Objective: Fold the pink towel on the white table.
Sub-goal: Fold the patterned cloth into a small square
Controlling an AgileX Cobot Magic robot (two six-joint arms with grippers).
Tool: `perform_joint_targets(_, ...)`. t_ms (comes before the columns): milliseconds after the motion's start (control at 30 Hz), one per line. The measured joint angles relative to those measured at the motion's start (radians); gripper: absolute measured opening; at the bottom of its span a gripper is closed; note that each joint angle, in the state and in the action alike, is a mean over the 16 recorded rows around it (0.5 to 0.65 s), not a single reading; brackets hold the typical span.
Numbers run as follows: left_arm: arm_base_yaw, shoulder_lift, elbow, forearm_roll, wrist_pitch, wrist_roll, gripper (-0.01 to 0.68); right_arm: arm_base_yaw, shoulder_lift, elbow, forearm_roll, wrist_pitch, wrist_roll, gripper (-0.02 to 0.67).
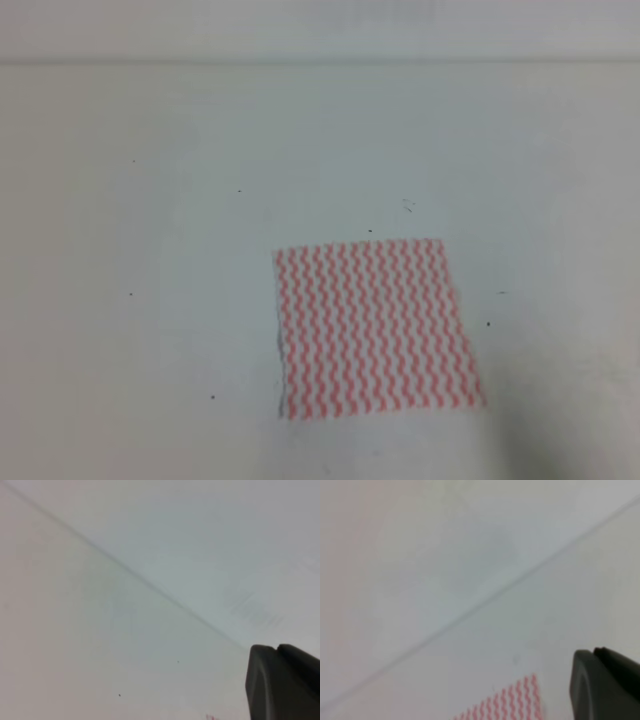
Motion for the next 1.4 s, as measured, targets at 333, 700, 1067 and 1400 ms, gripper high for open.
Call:
perform_joint_targets(333,-0.095,0.315,-0.179,0.000,0.111,0.078,-0.002,0.000,0.337,-0.194,-0.125,0.193,0.000,-0.018)
perform_joint_targets(700,-0.330,0.625,-0.265,0.000,0.032,0.143,-0.002,0.000,0.608,-0.345,-0.207,0.382,-0.008,-0.018)
perform_joint_targets(1067,-0.457,0.797,-0.337,0.002,-0.041,0.189,-0.002,0.033,0.731,-0.383,-0.139,0.466,-0.040,-0.018)
perform_joint_targets(1400,-0.465,0.819,-0.361,-0.012,-0.013,0.201,-0.002,0.230,0.819,-0.386,-0.051,0.373,-0.059,-0.018)
